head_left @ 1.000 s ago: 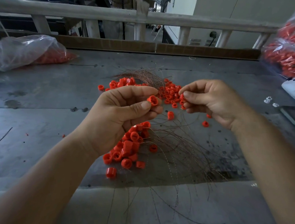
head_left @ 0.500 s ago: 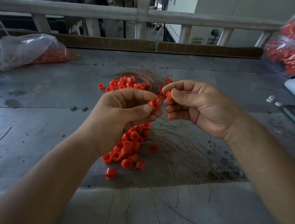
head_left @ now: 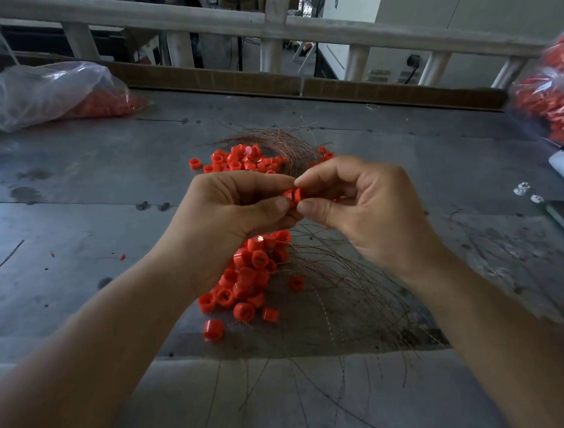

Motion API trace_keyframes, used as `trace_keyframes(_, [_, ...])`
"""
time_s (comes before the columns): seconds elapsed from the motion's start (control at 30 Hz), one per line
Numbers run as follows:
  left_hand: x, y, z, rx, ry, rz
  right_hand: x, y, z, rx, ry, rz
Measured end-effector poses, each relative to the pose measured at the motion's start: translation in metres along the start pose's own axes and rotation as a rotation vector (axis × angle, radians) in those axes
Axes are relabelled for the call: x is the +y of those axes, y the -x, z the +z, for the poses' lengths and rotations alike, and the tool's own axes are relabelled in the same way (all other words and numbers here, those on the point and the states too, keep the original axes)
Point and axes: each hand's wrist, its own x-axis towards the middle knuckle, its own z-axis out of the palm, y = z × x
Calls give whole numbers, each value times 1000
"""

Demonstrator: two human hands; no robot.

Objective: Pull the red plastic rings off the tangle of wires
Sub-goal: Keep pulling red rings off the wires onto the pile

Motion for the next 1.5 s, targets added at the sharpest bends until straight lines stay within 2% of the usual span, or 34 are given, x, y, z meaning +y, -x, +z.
trace_keyframes(0.27, [-1, 0, -1, -9, -68, 20, -1, 0, 1, 31, 102, -35])
trace_keyframes(0.7, [-2, 1, 0, -8, -36, 0, -1, 2, 1, 70, 87, -24])
trace_keyframes(0.93, [-2, 3, 2, 22, -85, 5, -2, 6, 3, 73, 208, -122])
trace_keyframes(1.03, [-2, 3, 2, 20, -33, -27, 0, 6, 3, 76, 213, -129])
trace_keyframes(1.33, [-1, 2, -2, -88, 20, -83, 3, 1, -1, 29, 57, -78])
trace_keyframes(1.5, [3, 3, -9, -220, 58, -134, 0, 0, -6, -137, 5, -48])
